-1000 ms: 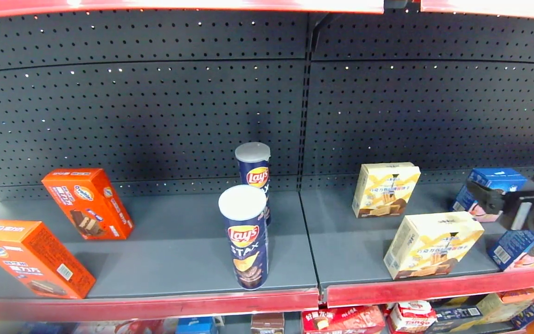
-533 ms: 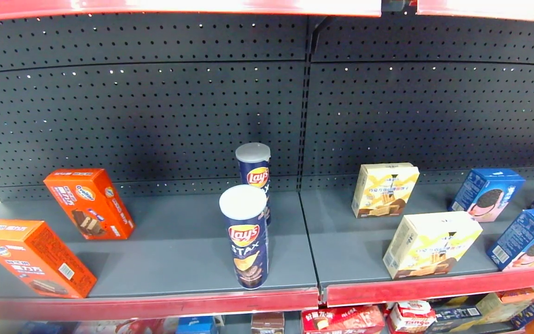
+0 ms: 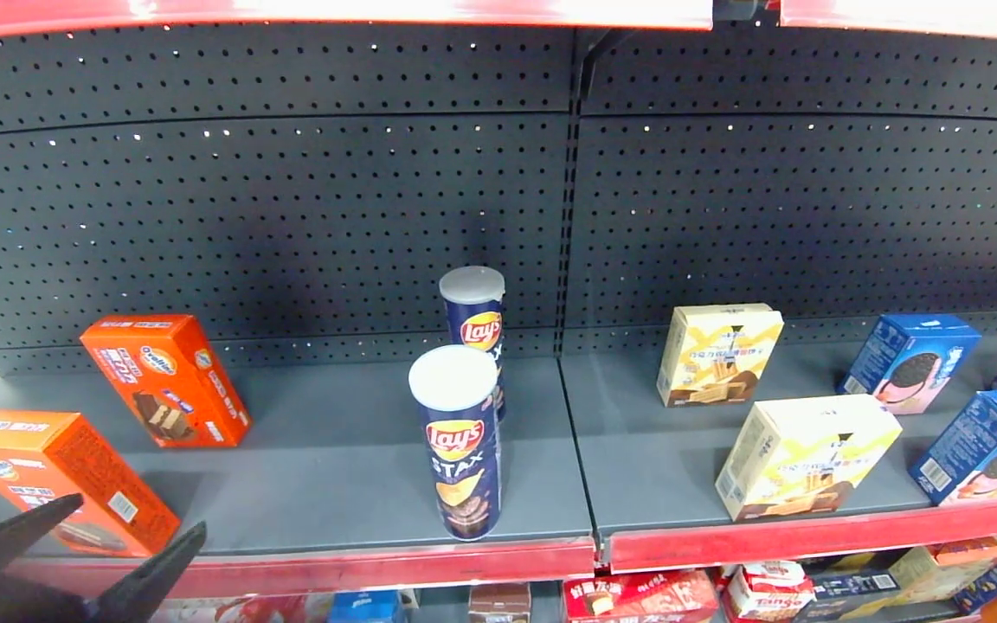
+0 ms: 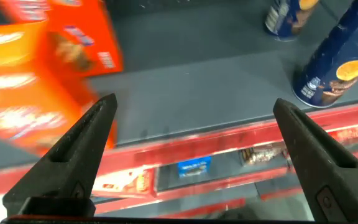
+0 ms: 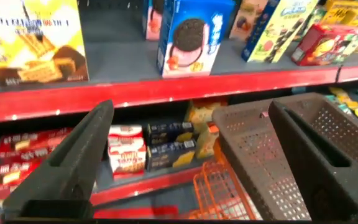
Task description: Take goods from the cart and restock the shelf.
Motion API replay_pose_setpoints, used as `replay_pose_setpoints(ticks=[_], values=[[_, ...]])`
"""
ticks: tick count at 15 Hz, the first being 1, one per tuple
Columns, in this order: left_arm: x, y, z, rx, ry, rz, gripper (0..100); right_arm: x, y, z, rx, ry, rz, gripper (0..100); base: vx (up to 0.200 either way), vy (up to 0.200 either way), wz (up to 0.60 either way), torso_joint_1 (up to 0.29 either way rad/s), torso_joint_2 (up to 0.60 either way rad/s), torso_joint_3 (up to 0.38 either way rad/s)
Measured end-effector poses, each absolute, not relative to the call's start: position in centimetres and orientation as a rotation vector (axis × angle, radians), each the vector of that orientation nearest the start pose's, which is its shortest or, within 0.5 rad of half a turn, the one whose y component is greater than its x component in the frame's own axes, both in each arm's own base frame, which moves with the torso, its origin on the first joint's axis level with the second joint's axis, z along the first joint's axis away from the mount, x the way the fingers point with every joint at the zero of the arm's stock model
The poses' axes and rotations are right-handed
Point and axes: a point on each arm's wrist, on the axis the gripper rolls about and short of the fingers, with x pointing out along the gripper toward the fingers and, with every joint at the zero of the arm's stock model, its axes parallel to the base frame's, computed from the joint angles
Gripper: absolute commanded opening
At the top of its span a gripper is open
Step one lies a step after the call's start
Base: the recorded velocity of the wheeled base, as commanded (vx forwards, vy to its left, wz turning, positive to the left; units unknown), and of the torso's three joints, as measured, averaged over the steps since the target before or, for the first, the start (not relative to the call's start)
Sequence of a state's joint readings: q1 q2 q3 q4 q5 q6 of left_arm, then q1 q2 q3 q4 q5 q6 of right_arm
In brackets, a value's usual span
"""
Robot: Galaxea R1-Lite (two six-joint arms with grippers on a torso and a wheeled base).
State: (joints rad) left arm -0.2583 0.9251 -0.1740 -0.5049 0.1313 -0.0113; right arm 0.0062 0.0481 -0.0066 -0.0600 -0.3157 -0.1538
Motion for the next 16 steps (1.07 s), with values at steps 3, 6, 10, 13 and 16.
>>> replay_pose_setpoints(ticks=[3, 6, 10, 13, 16], values=[[12.5, -4.2, 14.9, 0.039, 0.289, -0.136, 100, -2.4, -0.7, 8.4, -0.131, -0.035, -0.318, 100, 0.000, 0.000, 0.00, 0.000, 0.00, 0.000], [15.3, -6.4, 14.4, -0.012, 0.244, -0.035, 100, -2.5, -0.7, 8.3, -0.119, -0.045, -0.319, 100, 0.000, 0.000, 0.00, 0.000, 0.00, 0.000], [17.6, -9.6, 12.7, -0.039, 0.232, -0.011, 100, -2.5, -0.7, 8.3, -0.118, -0.047, -0.319, 100, 0.000, 0.000, 0.00, 0.000, 0.00, 0.000], [18.4, -10.6, 11.1, -0.042, 0.295, -0.021, 100, -2.5, -0.7, 8.3, -0.118, -0.047, -0.319, 100, 0.000, 0.000, 0.00, 0.000, 0.00, 0.000], [19.1, -11.2, 10.4, -0.048, 0.296, -0.047, 100, -2.5, -0.7, 8.3, -0.117, -0.047, -0.319, 100, 0.000, 0.000, 0.00, 0.000, 0.00, 0.000]])
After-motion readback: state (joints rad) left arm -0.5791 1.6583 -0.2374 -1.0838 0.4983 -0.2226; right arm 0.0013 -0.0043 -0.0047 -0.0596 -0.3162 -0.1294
